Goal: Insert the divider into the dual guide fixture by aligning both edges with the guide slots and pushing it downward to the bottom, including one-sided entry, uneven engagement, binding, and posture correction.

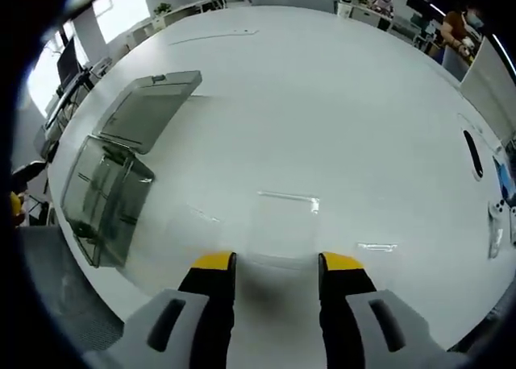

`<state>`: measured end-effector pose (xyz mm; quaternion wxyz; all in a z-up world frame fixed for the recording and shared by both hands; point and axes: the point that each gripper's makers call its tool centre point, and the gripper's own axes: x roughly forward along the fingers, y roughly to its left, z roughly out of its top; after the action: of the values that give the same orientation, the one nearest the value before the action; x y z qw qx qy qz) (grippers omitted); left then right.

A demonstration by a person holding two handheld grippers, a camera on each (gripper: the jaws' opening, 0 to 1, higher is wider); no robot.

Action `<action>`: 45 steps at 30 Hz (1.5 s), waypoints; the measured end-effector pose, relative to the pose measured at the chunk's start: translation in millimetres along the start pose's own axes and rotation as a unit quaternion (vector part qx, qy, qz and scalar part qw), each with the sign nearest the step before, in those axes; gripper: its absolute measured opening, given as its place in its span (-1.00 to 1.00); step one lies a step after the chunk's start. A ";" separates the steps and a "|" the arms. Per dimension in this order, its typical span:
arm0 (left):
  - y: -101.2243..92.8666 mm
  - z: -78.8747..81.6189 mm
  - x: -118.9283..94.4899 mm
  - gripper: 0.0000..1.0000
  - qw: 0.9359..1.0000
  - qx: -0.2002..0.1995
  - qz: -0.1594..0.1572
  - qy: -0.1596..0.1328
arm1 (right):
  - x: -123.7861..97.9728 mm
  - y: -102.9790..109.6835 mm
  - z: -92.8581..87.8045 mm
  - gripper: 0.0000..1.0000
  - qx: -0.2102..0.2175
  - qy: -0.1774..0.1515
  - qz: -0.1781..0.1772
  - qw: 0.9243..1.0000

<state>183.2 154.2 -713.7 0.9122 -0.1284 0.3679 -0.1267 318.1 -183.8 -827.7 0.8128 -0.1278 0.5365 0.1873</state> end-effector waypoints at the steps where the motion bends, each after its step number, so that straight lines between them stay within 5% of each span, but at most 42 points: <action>1: -0.1 0.0 0.1 0.74 1.000 -0.001 0.000 0.000 | 0.2 -0.1 -0.1 -0.26 0.001 0.001 0.000 1.000; 45: -6.4 3.6 0.9 0.70 1.000 0.002 -0.007 0.001 | -9.6 3.4 -4.7 -0.44 -0.017 0.024 0.009 1.000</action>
<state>185.5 148.4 -709.6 0.9113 -0.1291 0.3676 -0.1334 309.3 -184.3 -820.8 0.7956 -0.1413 0.5539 0.2005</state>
